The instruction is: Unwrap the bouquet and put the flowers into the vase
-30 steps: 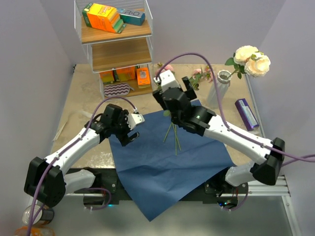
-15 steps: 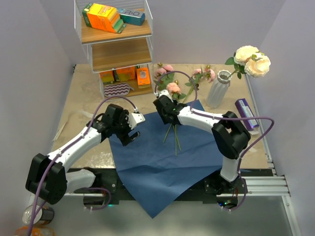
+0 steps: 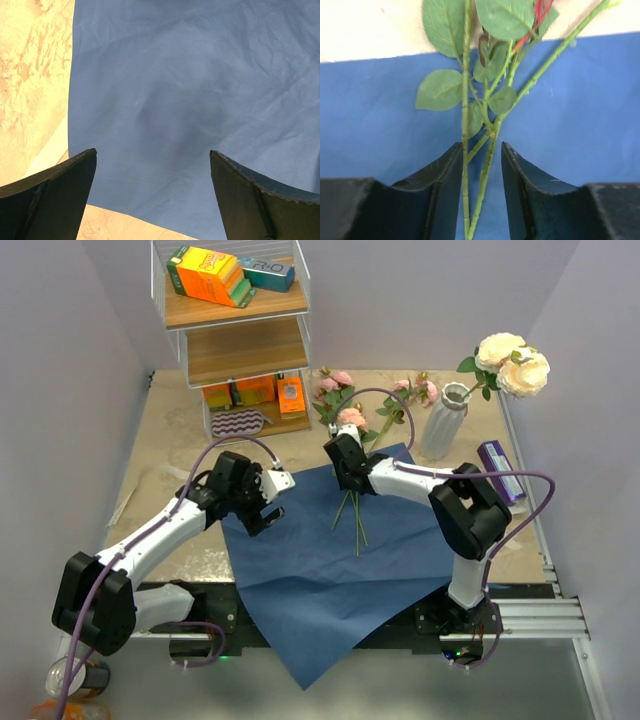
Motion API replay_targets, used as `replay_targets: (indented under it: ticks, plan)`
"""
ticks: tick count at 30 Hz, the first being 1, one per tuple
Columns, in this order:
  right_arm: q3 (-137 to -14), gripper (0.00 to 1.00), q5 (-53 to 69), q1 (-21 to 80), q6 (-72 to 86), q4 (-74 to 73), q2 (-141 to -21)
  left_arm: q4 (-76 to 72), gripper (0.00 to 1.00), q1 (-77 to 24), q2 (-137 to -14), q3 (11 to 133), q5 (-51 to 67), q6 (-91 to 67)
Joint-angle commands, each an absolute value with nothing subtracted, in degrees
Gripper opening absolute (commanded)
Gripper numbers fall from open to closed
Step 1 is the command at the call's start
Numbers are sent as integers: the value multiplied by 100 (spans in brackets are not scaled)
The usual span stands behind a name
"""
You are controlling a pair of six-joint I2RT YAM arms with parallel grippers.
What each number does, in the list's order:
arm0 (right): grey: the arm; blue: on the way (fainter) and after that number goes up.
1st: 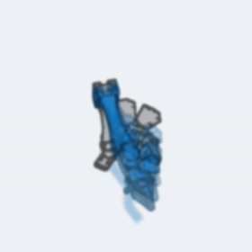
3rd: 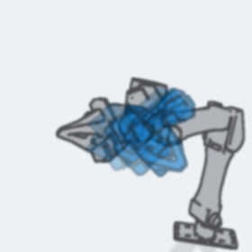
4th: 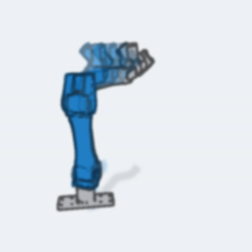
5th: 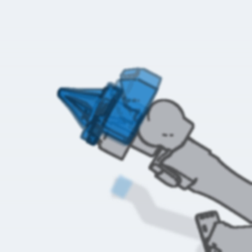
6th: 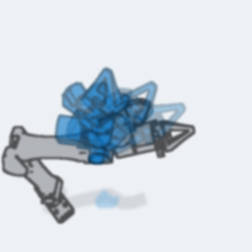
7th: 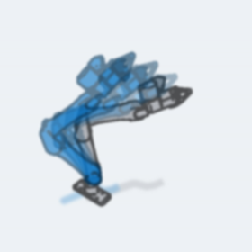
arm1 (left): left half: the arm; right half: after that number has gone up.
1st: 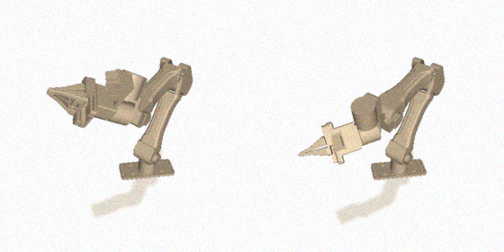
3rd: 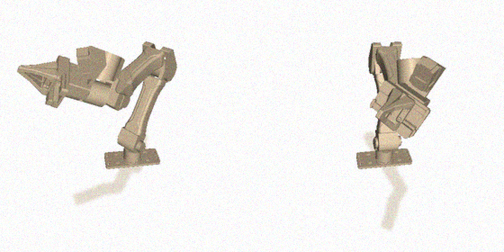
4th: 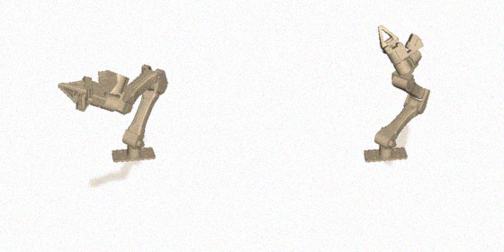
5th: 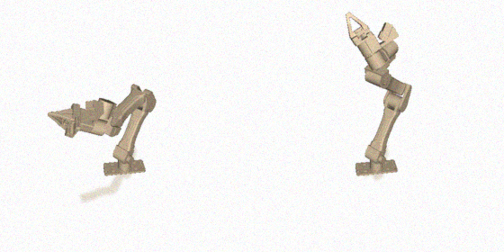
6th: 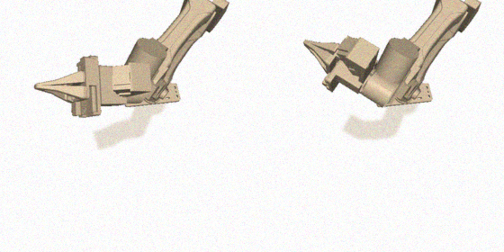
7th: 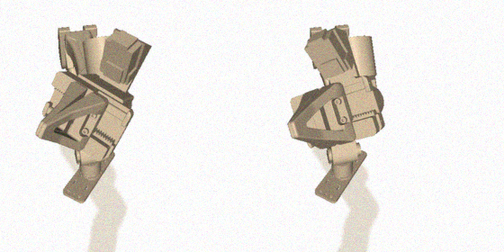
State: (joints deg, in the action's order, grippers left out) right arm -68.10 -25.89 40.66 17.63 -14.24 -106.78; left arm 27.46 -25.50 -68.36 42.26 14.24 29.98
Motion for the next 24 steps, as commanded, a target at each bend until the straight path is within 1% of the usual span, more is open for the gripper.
replay_targets:
  ticks: [1,9,11,12,13,15,17,20,23,24]
  plan:
    - [-6619,36,-2514,3973,2057,-1108,-10749,2584,100,-2514,-6838,4210,1389,3173]
    - [-6399,34,-2523,3911,2092,-993,-10529,2540,100,-2514,-6847,4113,1362,3182]
    - [-6381,38,-2470,3902,2100,-984,-10503,2540,100,-2514,-6847,4113,1362,3182]
    - [-6363,42,-2435,3902,2101,-976,-10442,2531,100,-2514,-6838,4105,1362,3182]
    - [-6355,51,-2417,3902,2118,-967,-10398,2531,100,-2514,-6838,4104,1354,3182]
    - [-6319,56,-2382,3911,2144,-949,-10232,2531,100,-2514,-6847,4096,1345,3190]
    - [-6302,57,-2399,3902,2162,-940,-10126,2540,100,-2514,-6847,4087,1345,3190]
    - [-6267,54,-2478,3902,2171,-949,-9941,2549,100,-2514,-6829,4087,1336,3199]
    - [-6275,50,-2566,3894,2162,-975,-9923,2549,100,-2514,-6812,4069,1336,3199]
    - [-6275,46,-2645,3894,2162,-976,-9923,2549,100,-2514,-6803,4061,1336,3208]
